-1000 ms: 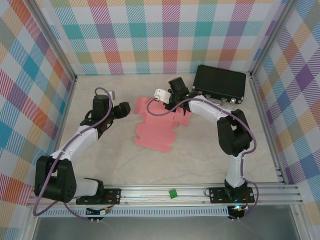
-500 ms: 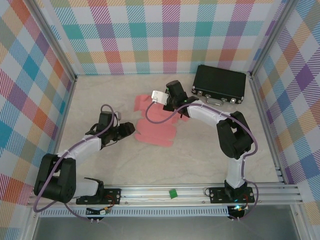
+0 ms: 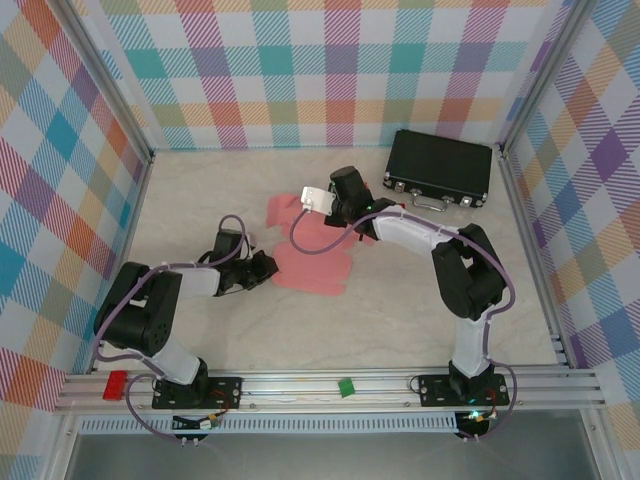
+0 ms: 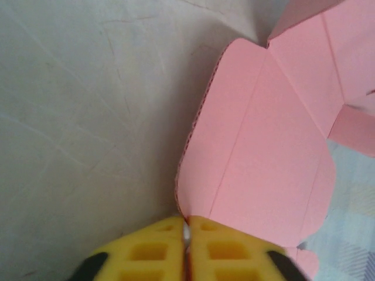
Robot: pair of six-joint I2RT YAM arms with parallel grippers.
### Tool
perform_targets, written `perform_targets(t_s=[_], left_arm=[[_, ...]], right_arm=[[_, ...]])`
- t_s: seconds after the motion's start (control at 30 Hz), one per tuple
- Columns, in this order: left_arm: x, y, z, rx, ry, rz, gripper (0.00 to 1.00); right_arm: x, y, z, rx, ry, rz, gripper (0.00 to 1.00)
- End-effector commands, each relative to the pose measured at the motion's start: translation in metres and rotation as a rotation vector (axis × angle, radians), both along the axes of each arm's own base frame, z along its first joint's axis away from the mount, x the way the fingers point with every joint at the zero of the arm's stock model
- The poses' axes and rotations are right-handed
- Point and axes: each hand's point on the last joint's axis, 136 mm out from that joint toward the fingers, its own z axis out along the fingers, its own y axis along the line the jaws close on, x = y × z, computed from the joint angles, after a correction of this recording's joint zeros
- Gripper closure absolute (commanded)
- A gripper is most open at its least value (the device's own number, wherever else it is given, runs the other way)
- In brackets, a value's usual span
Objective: Fold the paper box
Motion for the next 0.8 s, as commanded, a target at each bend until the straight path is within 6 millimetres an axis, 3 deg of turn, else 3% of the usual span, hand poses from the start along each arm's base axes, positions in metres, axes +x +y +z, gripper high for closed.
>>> perform_targets(t_s=[0.0,0.37,0.77], left_arm=[[0.004,-0.011,0.004,-0.049,-0.022,-0.005,1.00],[0.004,-0.007,-0.004,-0.007,-0.021,0.065,1.00],[0.006,-0.014,-0.010,-0.039,-0.020,0.072,1.00]], right_arm=[[-0.009,0.009,0.021,0.037,-0.049,0.035,0.99],[-0.023,0.017,0.020,0.025,-0.183,0.074,0.99],[-0.036,0.024,0.001,-0.034,-0.368,0.157,0.98]])
